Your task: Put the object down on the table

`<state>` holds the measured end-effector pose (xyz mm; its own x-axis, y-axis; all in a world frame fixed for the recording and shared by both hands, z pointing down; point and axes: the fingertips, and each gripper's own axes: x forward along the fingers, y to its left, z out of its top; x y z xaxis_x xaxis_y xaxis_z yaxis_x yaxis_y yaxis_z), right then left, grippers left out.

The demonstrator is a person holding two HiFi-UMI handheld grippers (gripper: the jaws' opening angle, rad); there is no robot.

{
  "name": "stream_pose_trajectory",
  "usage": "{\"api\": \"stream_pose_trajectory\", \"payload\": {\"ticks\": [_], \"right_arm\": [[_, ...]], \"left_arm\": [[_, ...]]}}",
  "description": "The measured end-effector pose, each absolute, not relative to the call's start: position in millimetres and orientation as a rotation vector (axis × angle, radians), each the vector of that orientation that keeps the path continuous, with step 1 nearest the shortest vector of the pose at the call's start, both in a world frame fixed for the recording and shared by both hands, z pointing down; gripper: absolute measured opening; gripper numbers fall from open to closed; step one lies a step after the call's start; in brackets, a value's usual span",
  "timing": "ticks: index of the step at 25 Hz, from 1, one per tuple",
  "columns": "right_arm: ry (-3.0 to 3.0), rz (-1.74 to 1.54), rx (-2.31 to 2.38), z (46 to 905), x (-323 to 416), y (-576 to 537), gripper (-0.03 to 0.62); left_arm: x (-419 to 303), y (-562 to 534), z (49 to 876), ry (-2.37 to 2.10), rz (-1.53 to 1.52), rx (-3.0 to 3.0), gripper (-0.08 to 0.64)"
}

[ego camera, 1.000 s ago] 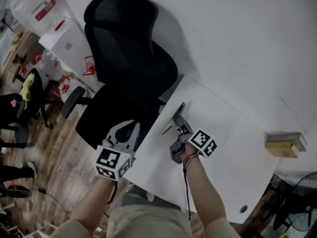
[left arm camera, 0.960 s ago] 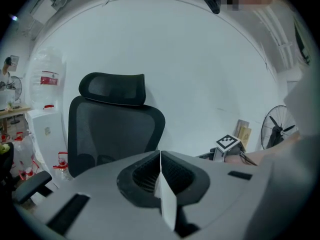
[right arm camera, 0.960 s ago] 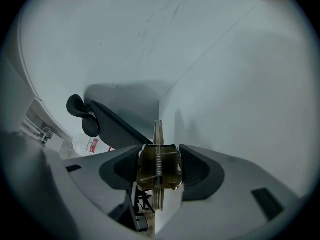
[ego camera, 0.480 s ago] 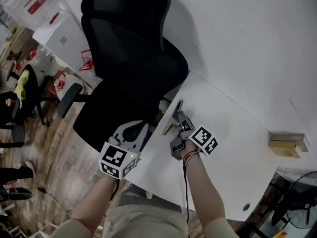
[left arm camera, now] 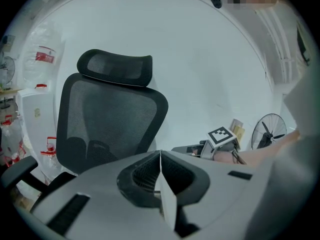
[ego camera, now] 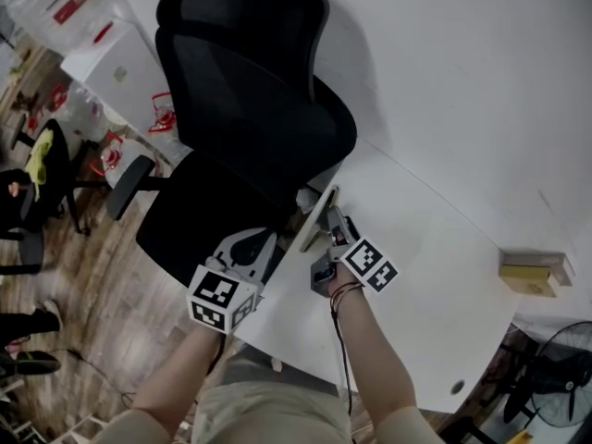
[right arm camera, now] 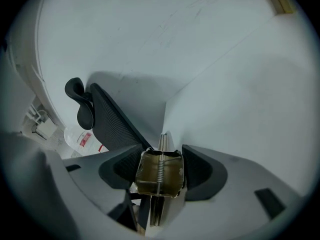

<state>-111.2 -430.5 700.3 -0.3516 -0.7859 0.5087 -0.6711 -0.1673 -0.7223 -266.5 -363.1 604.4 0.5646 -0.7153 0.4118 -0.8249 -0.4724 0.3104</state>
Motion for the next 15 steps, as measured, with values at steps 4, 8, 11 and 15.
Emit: {"api": "stream_pose_trajectory", "payload": {"ticks": [4,8,11,15], "right_arm": [[1.97,-1.478,-1.792,698,-108,-426,0.256],[1.989,-1.357,-1.887,693,-104,-427,0.256],[2.005,-1.282,-1.912,689,-103,-428,0.256],[1.981,-1.233,-1.926,685,-97,-426,0.256]], "left_arm": [[-264,-354,603,-1.205,0.298,2.32,0.025],[-262,-351,603,-1.197,0.304,2.323,0.025],[-263,-348,604,-1.191,0.308,2.323,0.025],[-258,-341,608,-1.126,0.323,2.326,0.025]]}}
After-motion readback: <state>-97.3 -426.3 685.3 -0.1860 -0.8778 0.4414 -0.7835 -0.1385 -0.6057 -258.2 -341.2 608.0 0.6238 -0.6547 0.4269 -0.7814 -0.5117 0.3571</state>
